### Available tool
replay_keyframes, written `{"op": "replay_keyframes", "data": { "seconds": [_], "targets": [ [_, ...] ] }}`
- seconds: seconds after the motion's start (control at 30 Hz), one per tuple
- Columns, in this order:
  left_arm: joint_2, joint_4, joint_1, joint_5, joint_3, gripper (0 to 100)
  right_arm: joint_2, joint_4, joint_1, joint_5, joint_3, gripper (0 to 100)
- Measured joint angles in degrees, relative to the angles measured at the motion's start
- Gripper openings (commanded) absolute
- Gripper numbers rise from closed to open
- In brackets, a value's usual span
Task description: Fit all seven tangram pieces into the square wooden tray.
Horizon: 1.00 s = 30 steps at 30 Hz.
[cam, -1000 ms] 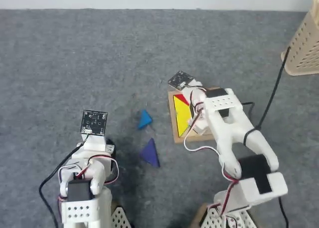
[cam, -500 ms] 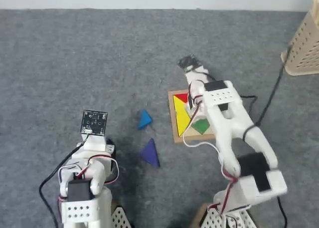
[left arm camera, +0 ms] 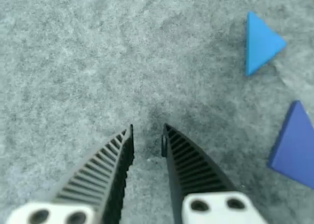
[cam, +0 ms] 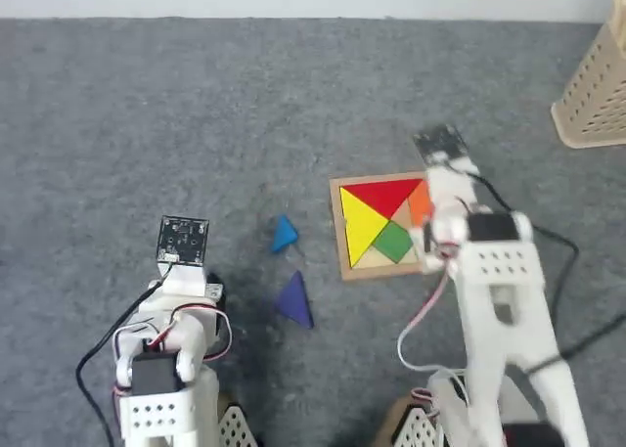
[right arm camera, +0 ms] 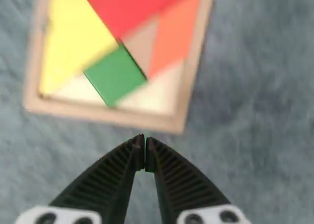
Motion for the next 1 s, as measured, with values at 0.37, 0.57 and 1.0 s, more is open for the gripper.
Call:
{"op": "replay_keyframes", "data": {
  "seconds": [0.37, 0.57, 1.0],
  "targets": [
    [0.0, -3.16, -7.12, -22.24, -5.63, 16, -17.41, -2.9, 15.38, 12.4, 24.53, 2.0],
    [5.54, 0.62, -7.03, -26.9, -17.32, 18, -22.24, -6.15, 15.56, 12.75, 31.21, 1.9],
    [64.7, 2.9, 8.0, -16.18, -56.62, 18, -22.86, -9.85, 18.2, 12.66, 34.73, 1.9]
  ]
}}
